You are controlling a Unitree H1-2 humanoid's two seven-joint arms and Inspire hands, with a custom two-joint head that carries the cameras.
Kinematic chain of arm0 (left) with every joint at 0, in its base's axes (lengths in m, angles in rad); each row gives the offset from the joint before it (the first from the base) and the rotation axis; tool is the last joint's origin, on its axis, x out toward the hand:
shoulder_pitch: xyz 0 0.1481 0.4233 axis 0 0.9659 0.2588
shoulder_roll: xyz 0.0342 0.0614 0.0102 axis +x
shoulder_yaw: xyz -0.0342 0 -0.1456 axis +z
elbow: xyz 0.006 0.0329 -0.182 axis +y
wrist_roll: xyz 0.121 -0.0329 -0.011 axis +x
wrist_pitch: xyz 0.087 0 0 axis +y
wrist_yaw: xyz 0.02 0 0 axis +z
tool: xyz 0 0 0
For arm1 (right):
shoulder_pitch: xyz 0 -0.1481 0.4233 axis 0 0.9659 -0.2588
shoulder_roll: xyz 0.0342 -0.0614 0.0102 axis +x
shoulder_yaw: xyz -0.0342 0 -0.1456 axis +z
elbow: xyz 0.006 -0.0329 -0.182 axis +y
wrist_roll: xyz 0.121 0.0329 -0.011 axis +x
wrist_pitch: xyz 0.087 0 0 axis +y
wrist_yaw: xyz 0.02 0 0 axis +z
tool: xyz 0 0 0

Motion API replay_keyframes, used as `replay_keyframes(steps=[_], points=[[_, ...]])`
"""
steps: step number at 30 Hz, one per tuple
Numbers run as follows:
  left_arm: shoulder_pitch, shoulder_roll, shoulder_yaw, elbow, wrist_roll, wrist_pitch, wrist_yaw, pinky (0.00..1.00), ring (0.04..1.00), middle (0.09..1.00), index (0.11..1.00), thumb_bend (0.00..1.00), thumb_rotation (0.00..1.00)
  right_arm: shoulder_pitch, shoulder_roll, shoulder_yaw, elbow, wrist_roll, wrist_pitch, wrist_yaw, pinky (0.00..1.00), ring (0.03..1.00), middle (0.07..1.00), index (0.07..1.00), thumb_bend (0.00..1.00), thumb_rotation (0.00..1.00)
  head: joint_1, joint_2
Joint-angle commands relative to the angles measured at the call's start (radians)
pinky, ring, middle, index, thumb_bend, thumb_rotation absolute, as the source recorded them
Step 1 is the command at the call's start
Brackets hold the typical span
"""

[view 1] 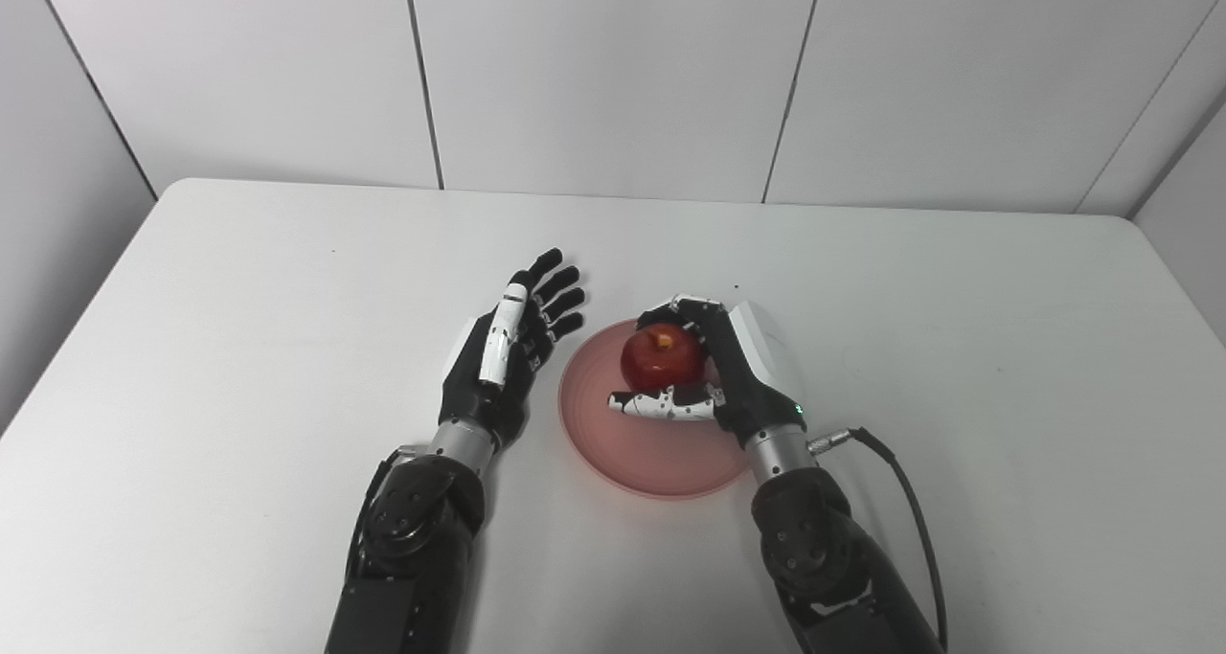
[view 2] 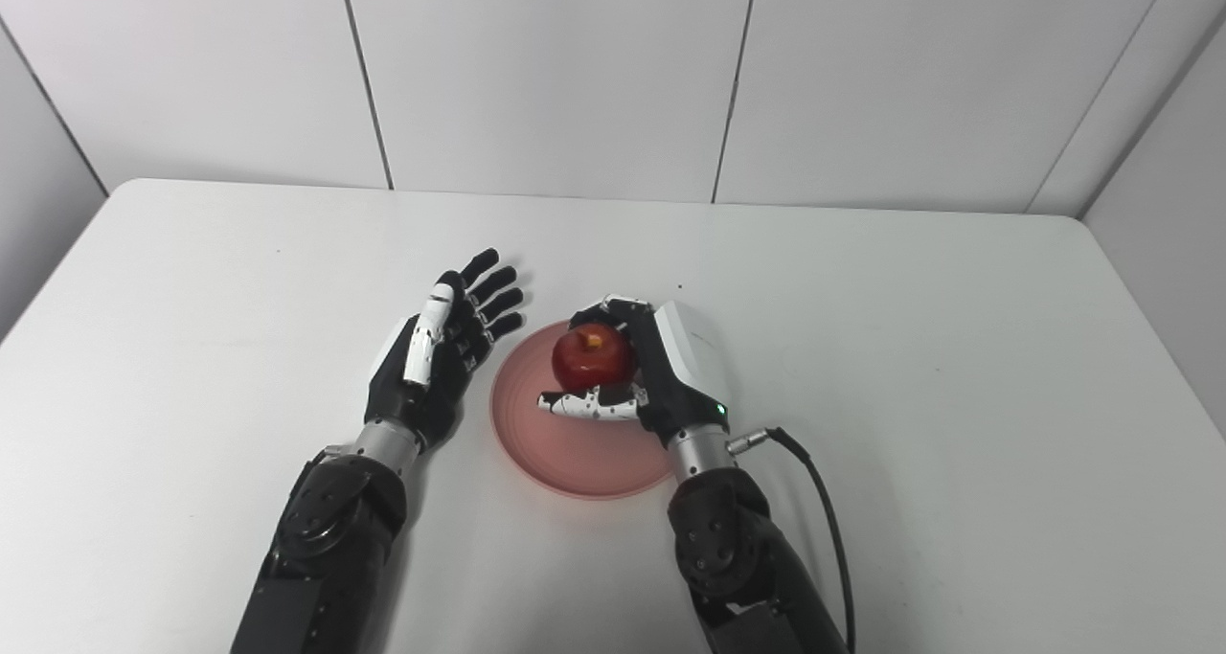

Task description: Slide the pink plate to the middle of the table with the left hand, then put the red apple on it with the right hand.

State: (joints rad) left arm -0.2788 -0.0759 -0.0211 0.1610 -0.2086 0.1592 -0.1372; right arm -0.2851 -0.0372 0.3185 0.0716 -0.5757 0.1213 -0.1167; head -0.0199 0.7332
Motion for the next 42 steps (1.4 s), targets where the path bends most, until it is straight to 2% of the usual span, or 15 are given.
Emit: replay_keyframes(steps=[1,4,5,7,10,16,20,27,31,35,42], points=[[0.019,-0.005,0.006,0.024,0.005,0.030,0.017,0.87,0.880,0.889,0.879,0.36,1.00,-0.004,0.005,0.005,-0.032,0.001,-0.036,0.004,0.37,0.448,0.516,0.488,0.52,0.14,-0.001,0.001],[0.018,-0.005,0.006,0.025,0.005,0.032,0.016,0.87,0.882,0.890,0.879,0.36,1.00,0.005,0.007,0.007,-0.062,0.001,-0.011,0.024,0.41,0.490,0.551,0.490,0.52,0.14,-0.001,0.001],[0.018,-0.005,0.007,0.025,0.005,0.032,0.016,0.87,0.884,0.892,0.879,0.36,1.00,0.006,0.008,0.007,-0.068,-0.003,-0.008,0.028,0.44,0.522,0.577,0.558,0.74,0.15,-0.001,0.001],[0.018,-0.004,0.005,0.023,0.005,0.033,0.013,0.87,0.887,0.894,0.882,0.36,1.00,0.011,0.012,0.007,-0.084,-0.003,0.002,0.040,0.48,0.567,0.614,0.613,0.89,0.19,-0.001,0.002],[0.020,-0.004,0.005,0.018,0.010,0.038,0.018,0.88,0.887,0.892,0.879,0.36,1.00,0.015,0.009,0.010,-0.110,-0.004,0.022,0.074,0.57,0.647,0.685,0.680,0.98,0.27,-0.003,0.003],[0.020,-0.001,0.002,0.021,0.011,0.031,0.015,0.87,0.885,0.890,0.880,0.36,1.00,0.019,0.001,0.014,-0.156,-0.007,0.067,0.144,0.67,0.740,0.769,0.764,1.00,0.36,-0.003,0.003],[0.019,-0.002,0.004,0.025,0.010,0.028,0.017,0.86,0.883,0.888,0.878,0.36,1.00,0.022,-0.005,0.014,-0.173,-0.015,0.076,0.161,0.71,0.773,0.797,0.796,1.00,0.41,-0.005,0.001],[0.021,-0.004,0.007,0.015,0.003,0.041,0.016,0.86,0.888,0.893,0.881,0.36,1.00,0.024,-0.011,0.004,-0.199,-0.031,0.067,0.162,0.76,0.815,0.840,0.852,1.00,0.48,-0.005,0.001],[0.021,-0.003,0.006,0.013,0.001,0.047,0.012,0.88,0.895,0.898,0.886,0.36,1.00,0.028,-0.013,-0.020,-0.215,-0.002,0.043,0.160,0.76,0.832,0.867,0.884,1.00,0.51,-0.007,0.001],[0.021,-0.001,0.004,0.015,0.000,0.041,0.007,0.89,0.901,0.906,0.892,0.36,1.00,0.029,-0.022,-0.034,-0.266,-0.005,0.054,0.167,0.75,0.841,0.882,0.903,1.00,0.52,-0.008,0.001],[0.022,-0.011,0.013,0.017,-0.008,0.042,0.016,0.87,0.890,0.894,0.879,0.35,1.00,0.028,-0.027,-0.080,-0.330,-0.020,0.031,0.112,0.77,0.862,0.899,0.915,1.00,0.52,-0.012,-0.001]])
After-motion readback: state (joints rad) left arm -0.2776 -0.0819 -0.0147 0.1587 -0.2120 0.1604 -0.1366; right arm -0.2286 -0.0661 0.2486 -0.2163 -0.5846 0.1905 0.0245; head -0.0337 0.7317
